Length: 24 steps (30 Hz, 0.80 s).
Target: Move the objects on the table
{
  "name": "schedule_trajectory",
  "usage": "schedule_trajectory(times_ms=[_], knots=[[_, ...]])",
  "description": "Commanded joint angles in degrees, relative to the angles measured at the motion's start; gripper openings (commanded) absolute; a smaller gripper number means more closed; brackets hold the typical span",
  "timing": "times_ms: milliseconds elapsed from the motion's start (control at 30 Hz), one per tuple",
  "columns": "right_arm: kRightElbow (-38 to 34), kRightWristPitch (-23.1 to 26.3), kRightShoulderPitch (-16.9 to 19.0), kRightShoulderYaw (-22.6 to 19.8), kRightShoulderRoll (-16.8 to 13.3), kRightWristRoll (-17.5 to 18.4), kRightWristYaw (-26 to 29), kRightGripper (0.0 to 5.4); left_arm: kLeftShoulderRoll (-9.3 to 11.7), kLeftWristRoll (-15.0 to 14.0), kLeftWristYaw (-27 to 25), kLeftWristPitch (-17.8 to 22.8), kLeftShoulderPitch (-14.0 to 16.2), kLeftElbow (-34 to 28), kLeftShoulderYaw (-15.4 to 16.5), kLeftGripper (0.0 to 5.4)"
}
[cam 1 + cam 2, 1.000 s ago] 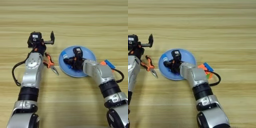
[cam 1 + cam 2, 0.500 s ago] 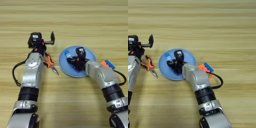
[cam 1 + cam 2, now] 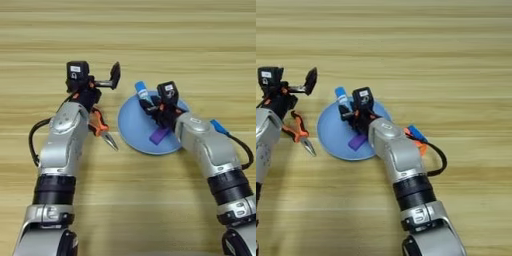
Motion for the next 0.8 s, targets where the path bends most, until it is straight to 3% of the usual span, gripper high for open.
schedule_trajectory(times_ms=[33,267,400,800], knots=[[-1.48,-5.17,1.03,1.31,-0.45,-1.44,0.55,1.42,0.36,-4.6,-2.42,6.19,0.91,-4.14,-0.04,5.4],[-1.56,-13.05,2.91,4.08,-0.71,-3.3,2.11,1.42,0.28,-11.08,-4.72,14.58,1.17,-7.8,0.21,5.4],[-1.47,-16.69,4.01,5.43,-1.1,-3.84,3.44,1.42,-0.5,-16.41,-6.36,20.49,0.57,-7.44,0.91,5.4],[-4.88,-19.17,5.44,7.38,-1.82,-5.51,4.18,1.42,-0.78,-20.59,-8.11,25.7,-0.21,-4.73,0.68,5.4]])
